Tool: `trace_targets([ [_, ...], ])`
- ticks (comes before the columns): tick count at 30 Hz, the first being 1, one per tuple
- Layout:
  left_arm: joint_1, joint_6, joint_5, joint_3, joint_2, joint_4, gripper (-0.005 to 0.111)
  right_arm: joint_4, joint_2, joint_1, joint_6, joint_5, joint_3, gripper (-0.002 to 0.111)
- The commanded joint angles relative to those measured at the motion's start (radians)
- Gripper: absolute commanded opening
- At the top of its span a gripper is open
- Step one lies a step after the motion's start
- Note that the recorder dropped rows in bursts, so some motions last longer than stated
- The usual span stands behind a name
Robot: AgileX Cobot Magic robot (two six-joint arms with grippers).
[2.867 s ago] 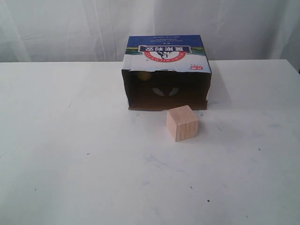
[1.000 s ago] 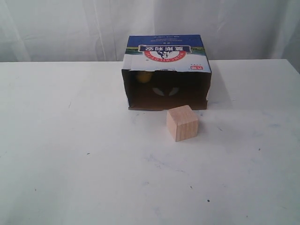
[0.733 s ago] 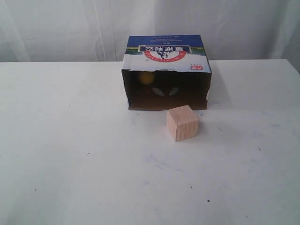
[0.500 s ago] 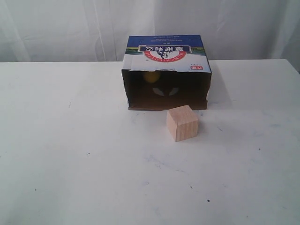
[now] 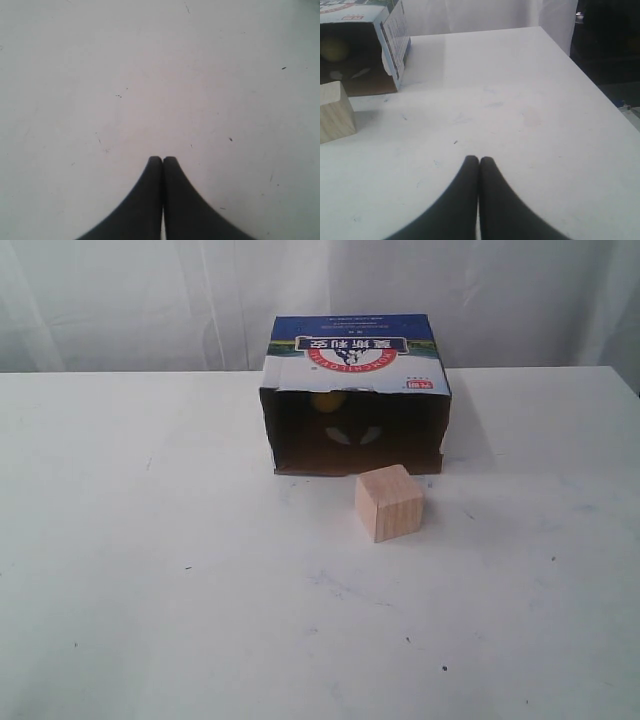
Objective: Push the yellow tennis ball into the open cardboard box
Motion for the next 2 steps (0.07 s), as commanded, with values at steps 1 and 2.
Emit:
trace_targets([
  [1, -0.004, 0.003, 0.032, 0.002, -0.004, -0.015, 0.0, -0.009, -0.005, -0.007, 0.004, -0.001, 0.005, 0.0],
  [2, -0.004, 0.003, 0.032, 0.002, -0.004, -0.015, 0.0, -0.009, -0.005, -0.007, 0.004, -0.001, 0.005, 0.0],
])
